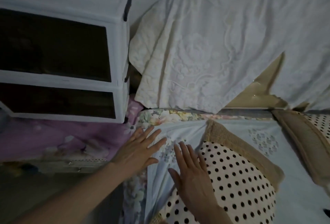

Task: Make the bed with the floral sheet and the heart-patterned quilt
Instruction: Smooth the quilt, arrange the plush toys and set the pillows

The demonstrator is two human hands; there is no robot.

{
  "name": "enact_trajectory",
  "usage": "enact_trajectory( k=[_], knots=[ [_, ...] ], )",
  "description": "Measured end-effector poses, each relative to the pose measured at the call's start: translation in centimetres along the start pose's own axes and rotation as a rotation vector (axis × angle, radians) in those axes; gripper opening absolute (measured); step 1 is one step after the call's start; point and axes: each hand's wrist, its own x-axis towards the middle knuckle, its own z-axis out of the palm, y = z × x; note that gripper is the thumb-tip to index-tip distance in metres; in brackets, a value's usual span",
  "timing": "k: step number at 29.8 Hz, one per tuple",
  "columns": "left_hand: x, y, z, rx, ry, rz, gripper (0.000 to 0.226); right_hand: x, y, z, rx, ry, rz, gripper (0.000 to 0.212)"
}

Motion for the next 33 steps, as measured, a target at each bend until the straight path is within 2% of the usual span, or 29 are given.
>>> enact_trajectory(
  k=[2, 6, 7, 8, 10, 14, 16, 17, 19, 20, 21, 23, 25, 26, 27, 29, 31, 33],
  knots=[
    [2.0, -2.0, 3.8, 0.015, -0.012, -0.014, 0.066, 3.0, 0.0, 3.8, -0.029, 0.032, 0.008, 0.062],
    [4.9, -3.7, 9.6, -0.064, -0.140, -0.046, 0.081, 4.9, -0.8, 10.8, -0.008, 0.033, 0.092, 0.064],
    [6.3, -4.5, 13.2, -0.044, -0.133, -0.070, 0.082, 6.0, -0.9, 13.9, -0.003, 0.022, 0.131, 0.071],
    [6.8, -4.9, 13.5, -0.067, -0.171, -0.070, 0.085, 6.0, -1.7, 15.3, -0.019, -0.039, 0.143, 0.077],
    [8.5, -6.0, 17.5, -0.115, -0.170, -0.157, 0.090, 6.7, -2.8, 19.9, -0.016, -0.032, 0.190, 0.066],
    [11.0, -6.9, 19.3, 0.050, -0.168, -0.241, 0.084, 8.0, -4.6, 24.2, -0.033, 0.036, 0.269, 0.027],
    [11.8, -7.5, 21.2, 0.007, -0.214, -0.229, 0.078, 9.1, -4.6, 26.7, -0.015, 0.213, 0.300, 0.057],
    [12.0, -7.8, 21.8, -0.014, -0.145, -0.205, 0.076, 9.5, -4.8, 26.4, 0.022, 0.248, 0.301, 0.054],
    [12.5, -9.3, 22.3, 0.005, 0.015, -0.188, 0.067, 10.9, -5.5, 26.3, 0.135, 0.276, 0.269, 0.024],
    [12.8, -10.6, 22.3, 0.013, 0.045, -0.195, 0.056, 11.8, -6.0, 26.8, 0.190, 0.258, 0.216, 0.022],
    [13.1, -12.0, 22.5, 0.037, 0.025, -0.198, 0.047, 12.7, -6.7, 27.1, 0.238, 0.210, 0.188, 0.029],
    [14.0, -14.4, 22.5, 0.122, -0.020, -0.186, 0.050, 14.4, -7.5, 27.1, 0.276, 0.092, 0.197, 0.042],
    [15.1, -14.8, 22.5, 0.246, -0.064, -0.197, 0.054, 15.9, -7.8, 27.3, 0.290, 0.112, 0.222, 0.030],
    [15.6, -14.1, 22.6, 0.256, -0.136, -0.224, 0.056, 16.1, -7.6, 27.3, 0.302, 0.131, 0.219, 0.025],
    [16.2, -13.3, 23.1, 0.255, -0.161, -0.239, 0.057, 16.0, -7.3, 27.6, 0.302, 0.194, 0.224, 0.029],
    [16.9, -11.5, 23.5, 0.280, -0.255, -0.282, 0.063, 15.4, -6.4, 27.5, 0.361, 0.280, 0.165, 0.025],
    [17.4, -10.1, 23.1, 0.234, -0.256, -0.243, 0.069, 14.6, -4.8, 26.9, 0.398, 0.346, 0.128, 0.027],
    [17.2, -9.6, 24.6, 0.042, -0.103, -0.083, 0.074, 14.4, -2.8, 26.8, 0.263, 0.402, 0.165, 0.042]
  ],
)
